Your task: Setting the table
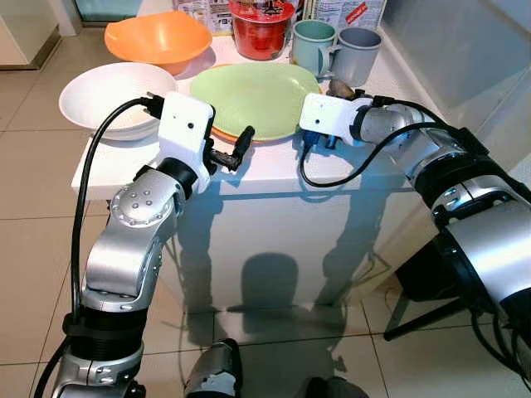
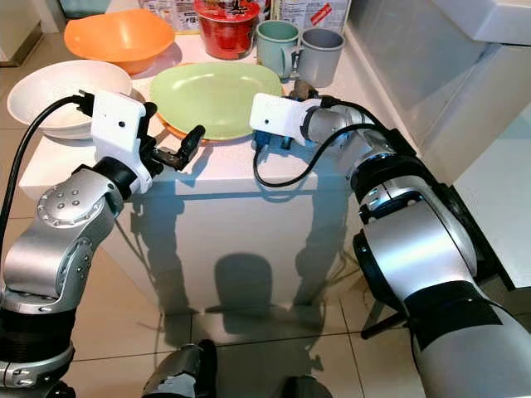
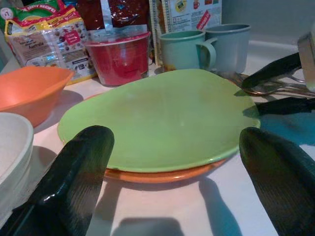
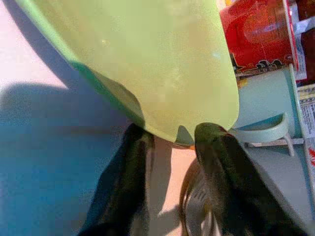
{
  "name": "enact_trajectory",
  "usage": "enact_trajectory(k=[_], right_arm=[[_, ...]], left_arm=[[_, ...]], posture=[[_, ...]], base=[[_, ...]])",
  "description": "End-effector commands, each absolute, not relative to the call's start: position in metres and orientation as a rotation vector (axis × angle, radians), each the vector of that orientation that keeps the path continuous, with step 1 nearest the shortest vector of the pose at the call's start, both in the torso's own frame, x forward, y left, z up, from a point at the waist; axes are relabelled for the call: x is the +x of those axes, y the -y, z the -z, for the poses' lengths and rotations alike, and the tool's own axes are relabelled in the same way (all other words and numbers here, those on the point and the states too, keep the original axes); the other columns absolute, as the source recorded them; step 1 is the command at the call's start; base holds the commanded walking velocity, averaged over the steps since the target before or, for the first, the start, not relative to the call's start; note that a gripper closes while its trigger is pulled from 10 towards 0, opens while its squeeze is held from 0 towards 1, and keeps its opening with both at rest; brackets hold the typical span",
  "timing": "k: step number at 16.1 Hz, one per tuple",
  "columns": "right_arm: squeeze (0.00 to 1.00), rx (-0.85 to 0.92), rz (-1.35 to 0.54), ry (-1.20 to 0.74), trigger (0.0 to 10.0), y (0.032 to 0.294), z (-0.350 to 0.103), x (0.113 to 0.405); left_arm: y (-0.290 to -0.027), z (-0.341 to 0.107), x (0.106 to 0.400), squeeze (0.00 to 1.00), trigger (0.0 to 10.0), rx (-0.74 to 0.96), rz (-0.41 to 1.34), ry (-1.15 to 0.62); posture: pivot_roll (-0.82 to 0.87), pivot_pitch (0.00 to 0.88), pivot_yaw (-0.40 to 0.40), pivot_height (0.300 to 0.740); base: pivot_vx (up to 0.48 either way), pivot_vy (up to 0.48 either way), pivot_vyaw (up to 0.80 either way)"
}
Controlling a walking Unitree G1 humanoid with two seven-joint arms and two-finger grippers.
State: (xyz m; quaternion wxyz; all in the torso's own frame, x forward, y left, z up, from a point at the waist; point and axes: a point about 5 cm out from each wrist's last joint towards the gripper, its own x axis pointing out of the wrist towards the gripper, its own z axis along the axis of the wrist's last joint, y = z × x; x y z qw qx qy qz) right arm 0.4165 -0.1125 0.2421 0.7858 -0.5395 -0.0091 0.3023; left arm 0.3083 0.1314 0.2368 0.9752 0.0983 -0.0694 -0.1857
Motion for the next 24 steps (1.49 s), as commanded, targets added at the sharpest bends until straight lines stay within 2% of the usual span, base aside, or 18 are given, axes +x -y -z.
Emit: enact_trajectory(k=[1,5,13,14,19,21,22,24], right_arm=[[0.0,-1.093,-0.645,0.028,0.0,0.114,-0.246,0.417],[0.0,-0.863,-0.586,0.049,0.0,0.122,-0.261,0.42],[0.0,-0.843,-0.558,0.017,0.0,0.136,-0.255,0.42],[0.0,-0.866,-0.538,0.014,10.0,0.137,-0.254,0.42],[0.0,-1.082,-0.589,0.028,10.0,0.128,-0.259,0.419],[0.0,-1.104,-0.581,0.045,10.0,0.126,-0.264,0.42],[1.0,-1.1,-0.556,0.065,10.0,0.126,-0.27,0.421],[1.0,-1.101,-0.539,0.076,10.0,0.127,-0.272,0.421]], left_arm=[[-0.131,-0.237,0.305,0.0,10.0,0.19,0.374,0.141],[-0.13,-0.236,0.304,0.0,10.0,0.181,0.371,0.14],[-0.127,-0.237,0.307,0.0,10.0,0.175,0.379,0.146],[-0.127,-0.238,0.307,0.0,10.0,0.175,0.381,0.151],[-0.125,-0.237,0.309,0.0,10.0,0.171,0.385,0.153],[-0.124,-0.236,0.309,0.0,10.0,0.17,0.386,0.153],[-0.122,-0.235,0.309,0.0,10.0,0.164,0.386,0.152],[-0.122,-0.234,0.309,0.0,10.0,0.162,0.387,0.152]], posture=[[0.22,0.145,-0.047,0.74],[0.21,0.149,-0.047,0.74],[0.2,0.138,-0.043,0.74],[0.2,0.136,-0.045,0.74],[0.19,0.127,-0.045,0.74],[0.18,0.126,-0.049,0.74],[0.18,0.126,-0.055,0.74],[0.18,0.125,-0.053,0.74]], base=[[0.0,0.0,0.0],[0.0,0.0,0.0],[0.0,0.0,0.0],[0.0,0.0,0.0],[0.0,0.0,0.0],[0.0,0.0,0.0],[0.0,0.0,0.0],[0.0,0.0,0.0]])
